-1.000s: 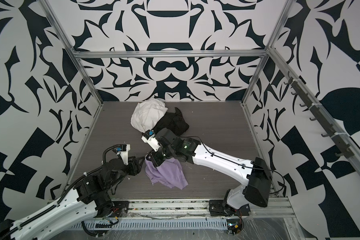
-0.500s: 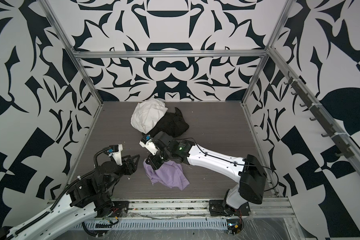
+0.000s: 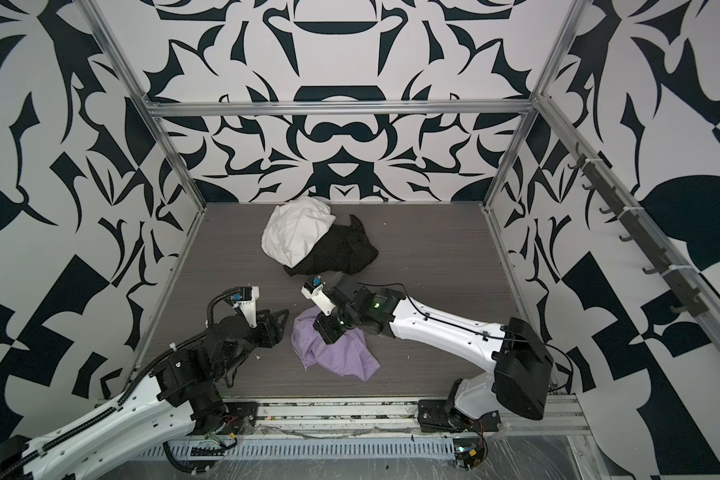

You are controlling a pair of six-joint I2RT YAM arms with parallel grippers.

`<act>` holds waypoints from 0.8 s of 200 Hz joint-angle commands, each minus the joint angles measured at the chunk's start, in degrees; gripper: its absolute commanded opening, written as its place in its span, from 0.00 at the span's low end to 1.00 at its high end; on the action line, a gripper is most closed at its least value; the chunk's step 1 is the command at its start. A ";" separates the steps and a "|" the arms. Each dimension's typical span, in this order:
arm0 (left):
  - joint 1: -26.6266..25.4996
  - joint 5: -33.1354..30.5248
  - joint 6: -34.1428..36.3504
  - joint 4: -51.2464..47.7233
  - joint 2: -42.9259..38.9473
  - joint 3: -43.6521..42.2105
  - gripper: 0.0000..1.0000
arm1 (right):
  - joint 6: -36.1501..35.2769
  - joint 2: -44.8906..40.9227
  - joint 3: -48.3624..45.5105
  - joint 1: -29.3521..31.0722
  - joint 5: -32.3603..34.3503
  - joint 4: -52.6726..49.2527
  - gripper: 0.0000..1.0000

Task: Pick out a specific cloth from the pile
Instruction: 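Lower the lavender cloth onto the table nearer the robot with both grippers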

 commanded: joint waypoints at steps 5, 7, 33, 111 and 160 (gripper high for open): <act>-0.19 1.23 0.46 2.79 0.88 0.98 0.65 | 0.57 -1.26 -2.61 -1.40 1.77 2.06 0.00; -0.19 1.31 0.47 2.83 0.95 1.01 0.65 | 0.60 -1.22 -2.88 -1.44 1.79 2.11 0.00; -0.18 1.98 0.65 3.63 2.31 1.32 0.65 | 0.07 -0.33 -5.05 -2.40 2.27 2.48 0.00; -0.18 2.79 0.92 5.48 4.44 1.55 0.66 | -1.10 4.63 -10.76 -3.23 4.33 7.23 0.11; -0.17 2.90 0.65 6.17 4.57 1.00 0.66 | -1.40 6.07 -14.34 -3.29 6.18 9.69 0.17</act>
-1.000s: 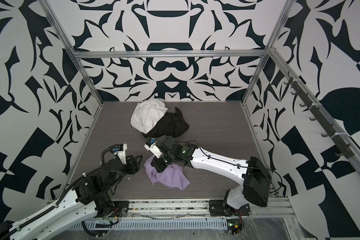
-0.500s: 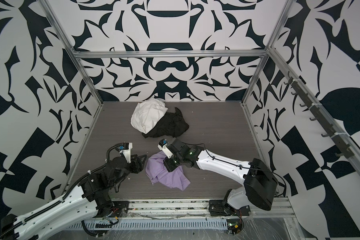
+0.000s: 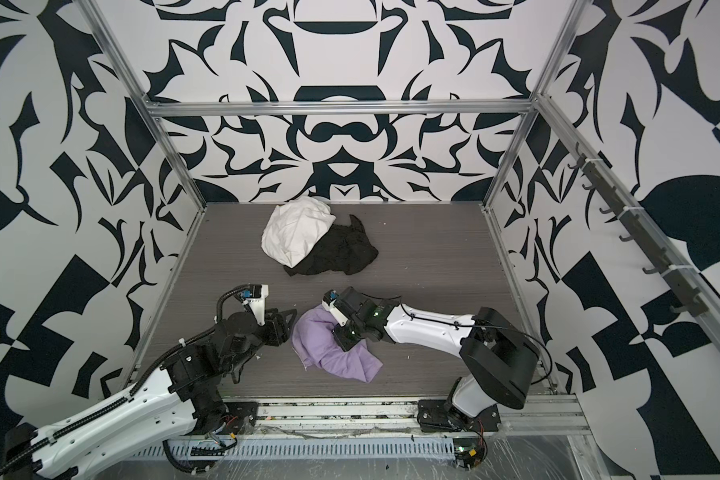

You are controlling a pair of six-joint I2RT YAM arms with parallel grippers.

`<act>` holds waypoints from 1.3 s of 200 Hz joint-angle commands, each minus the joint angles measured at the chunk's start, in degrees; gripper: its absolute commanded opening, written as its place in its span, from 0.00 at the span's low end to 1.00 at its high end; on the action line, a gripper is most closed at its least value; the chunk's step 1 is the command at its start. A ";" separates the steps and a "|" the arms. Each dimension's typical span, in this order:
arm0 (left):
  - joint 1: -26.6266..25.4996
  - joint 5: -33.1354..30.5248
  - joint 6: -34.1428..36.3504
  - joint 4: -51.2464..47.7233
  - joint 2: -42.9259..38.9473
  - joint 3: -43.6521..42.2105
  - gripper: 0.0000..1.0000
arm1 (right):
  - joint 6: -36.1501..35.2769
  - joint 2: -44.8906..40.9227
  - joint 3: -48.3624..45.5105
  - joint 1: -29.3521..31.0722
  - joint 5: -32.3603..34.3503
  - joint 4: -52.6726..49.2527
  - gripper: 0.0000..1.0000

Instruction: Pick out a specific cloth from the pile

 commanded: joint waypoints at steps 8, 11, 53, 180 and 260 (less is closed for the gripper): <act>-0.17 0.51 -0.12 2.03 0.28 0.79 0.66 | -0.82 0.53 -1.94 -0.19 2.04 1.31 0.17; -0.18 0.48 -0.16 2.13 0.33 0.79 0.66 | -0.86 0.61 -2.10 -0.17 2.05 1.47 0.17; -0.18 0.82 -0.21 2.49 1.29 0.88 0.66 | -0.85 2.20 -3.45 -0.21 1.80 2.64 0.20; 0.16 8.32 -0.62 3.89 13.14 6.35 0.71 | 0.38 -7.69 -0.59 -0.69 -0.84 -3.54 0.62; 7.95 23.86 -5.12 6.34 16.34 4.59 0.74 | 7.11 -11.70 -8.96 -0.98 -1.66 6.06 0.84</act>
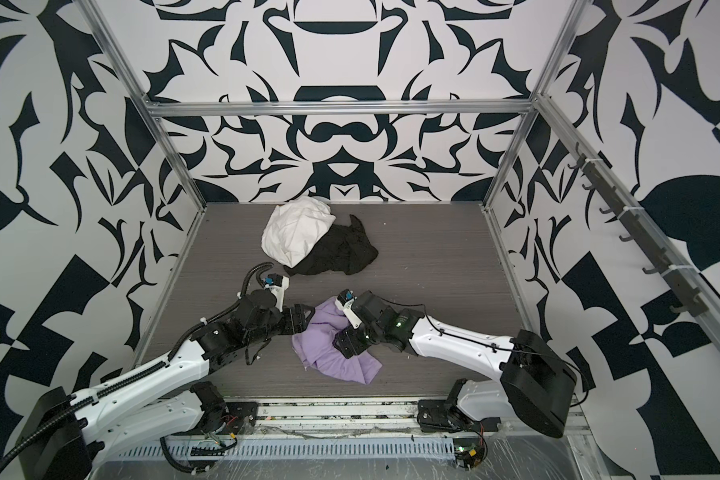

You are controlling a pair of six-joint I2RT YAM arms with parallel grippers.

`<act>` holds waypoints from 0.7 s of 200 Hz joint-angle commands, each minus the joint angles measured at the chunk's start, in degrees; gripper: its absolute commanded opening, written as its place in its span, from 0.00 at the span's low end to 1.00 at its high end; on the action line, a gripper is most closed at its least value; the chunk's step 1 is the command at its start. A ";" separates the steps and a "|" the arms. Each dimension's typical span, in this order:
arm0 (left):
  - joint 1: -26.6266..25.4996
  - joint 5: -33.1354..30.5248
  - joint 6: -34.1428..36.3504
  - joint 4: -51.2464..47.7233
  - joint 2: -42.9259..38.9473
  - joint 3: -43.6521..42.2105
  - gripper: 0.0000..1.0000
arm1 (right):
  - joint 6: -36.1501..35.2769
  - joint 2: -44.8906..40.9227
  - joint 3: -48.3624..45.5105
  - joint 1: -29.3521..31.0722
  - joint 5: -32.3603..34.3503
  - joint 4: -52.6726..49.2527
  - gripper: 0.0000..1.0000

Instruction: Pick out a specific cloth from the pile

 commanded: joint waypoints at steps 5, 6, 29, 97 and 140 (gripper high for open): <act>0.47 4.71 -0.69 0.00 -1.41 -0.67 0.74 | 1.83 1.52 -0.44 -0.47 -0.51 4.36 0.84; 0.49 4.77 -0.69 -0.15 -1.41 -0.70 0.74 | 1.84 1.58 -0.44 -0.44 -0.53 4.35 0.84; 0.95 7.14 -0.81 -1.33 -0.91 -1.63 0.75 | 1.09 3.94 -0.50 -0.81 -2.41 5.99 0.84; 5.65 9.06 -2.26 -1.35 3.75 -2.65 0.76 | 1.30 7.15 -2.91 -2.11 -2.78 9.13 0.83; 8.12 9.47 -0.06 0.06 9.25 -0.78 0.76 | 2.41 8.30 -3.85 -2.78 -3.02 9.31 0.82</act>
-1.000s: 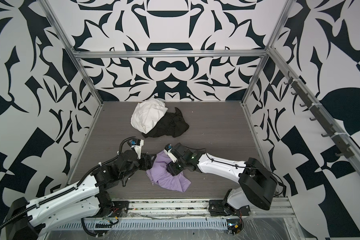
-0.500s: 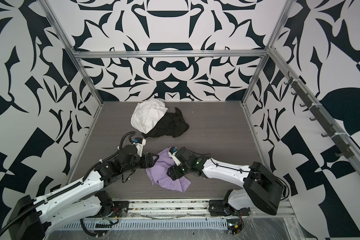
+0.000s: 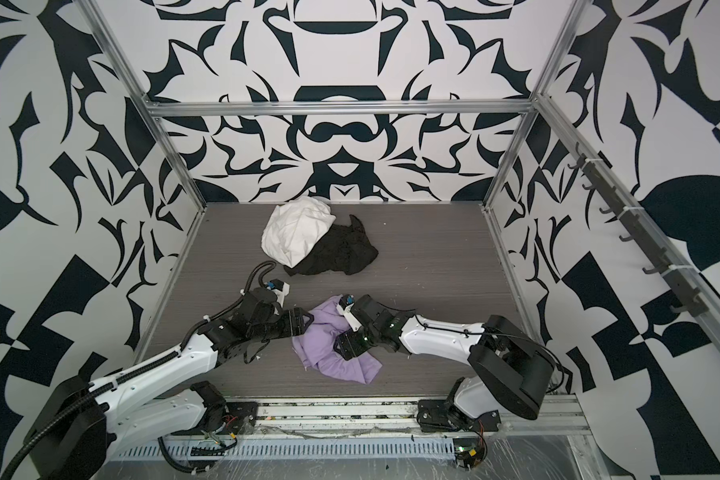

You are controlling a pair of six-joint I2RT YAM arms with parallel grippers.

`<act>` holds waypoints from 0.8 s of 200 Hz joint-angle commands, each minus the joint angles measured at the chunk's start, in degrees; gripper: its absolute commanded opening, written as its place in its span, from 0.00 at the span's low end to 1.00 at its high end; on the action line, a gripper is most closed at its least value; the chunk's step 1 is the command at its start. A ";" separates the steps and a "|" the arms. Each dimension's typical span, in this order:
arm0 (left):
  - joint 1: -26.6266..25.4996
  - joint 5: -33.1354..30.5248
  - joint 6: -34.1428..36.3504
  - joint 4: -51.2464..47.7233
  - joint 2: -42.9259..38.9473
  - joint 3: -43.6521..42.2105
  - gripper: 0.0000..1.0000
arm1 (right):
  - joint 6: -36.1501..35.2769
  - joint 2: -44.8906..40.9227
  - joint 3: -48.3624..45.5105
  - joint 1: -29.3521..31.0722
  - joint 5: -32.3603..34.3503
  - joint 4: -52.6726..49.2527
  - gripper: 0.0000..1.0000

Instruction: Pick out a specific cloth from the pile

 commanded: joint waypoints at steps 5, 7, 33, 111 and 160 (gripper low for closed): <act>2.01 1.50 1.74 0.55 3.74 2.02 0.76 | 1.13 0.14 -1.04 -0.54 0.33 0.65 0.81; 2.13 1.74 2.00 0.51 4.05 2.33 0.76 | 1.20 0.06 -1.08 -0.51 0.34 0.65 0.81; 2.58 3.70 4.53 0.84 8.47 4.58 0.75 | 1.58 -0.54 -1.97 -0.82 0.83 0.87 0.81; 2.53 13.97 3.98 1.12 12.00 3.20 0.60 | 0.45 -2.21 -1.08 -3.20 1.41 -1.13 0.78; 0.78 14.49 1.98 0.05 6.67 0.82 0.55 | -0.96 -4.43 -1.01 -5.21 0.86 -2.35 0.77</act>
